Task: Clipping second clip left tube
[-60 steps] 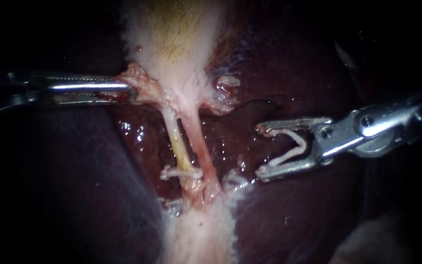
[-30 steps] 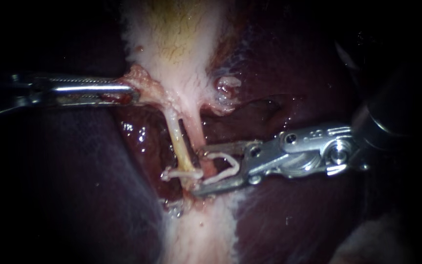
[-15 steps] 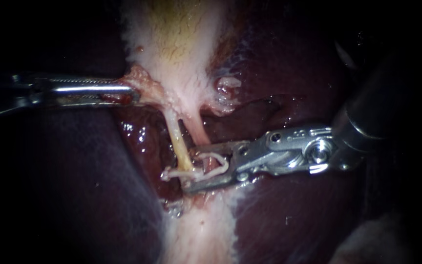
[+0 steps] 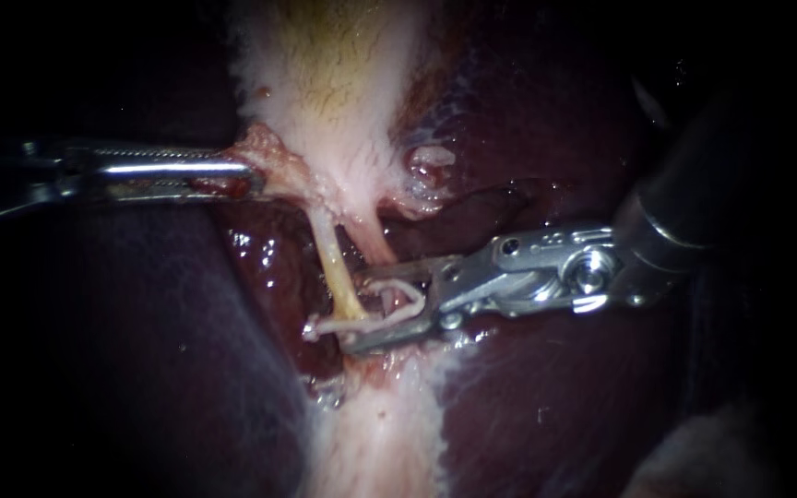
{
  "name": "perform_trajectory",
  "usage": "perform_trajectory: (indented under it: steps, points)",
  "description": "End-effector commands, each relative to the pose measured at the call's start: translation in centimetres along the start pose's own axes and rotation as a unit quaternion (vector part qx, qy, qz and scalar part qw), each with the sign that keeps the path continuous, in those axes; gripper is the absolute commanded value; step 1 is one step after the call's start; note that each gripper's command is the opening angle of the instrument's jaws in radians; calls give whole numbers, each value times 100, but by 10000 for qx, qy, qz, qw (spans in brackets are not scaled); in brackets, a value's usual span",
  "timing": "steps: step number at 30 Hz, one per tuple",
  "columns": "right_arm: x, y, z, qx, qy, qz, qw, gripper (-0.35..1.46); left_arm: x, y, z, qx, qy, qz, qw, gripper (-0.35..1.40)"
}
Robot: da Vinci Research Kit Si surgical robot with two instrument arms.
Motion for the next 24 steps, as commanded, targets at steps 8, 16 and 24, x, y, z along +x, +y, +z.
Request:
perform_trajectory:
  steps: [8,16,24]
  points:
    - [8,-2,24,256,52,2,9997,50,-1,0,2,4,1,2,10000,-35]
    - [13,-8,31,535,204,53,9983,50,-1,0,3,5,2,2,10000,-35]
    - [16,-17,24,670,469,145,9965,50,-1,0,2,2,1,2,10000,-35]
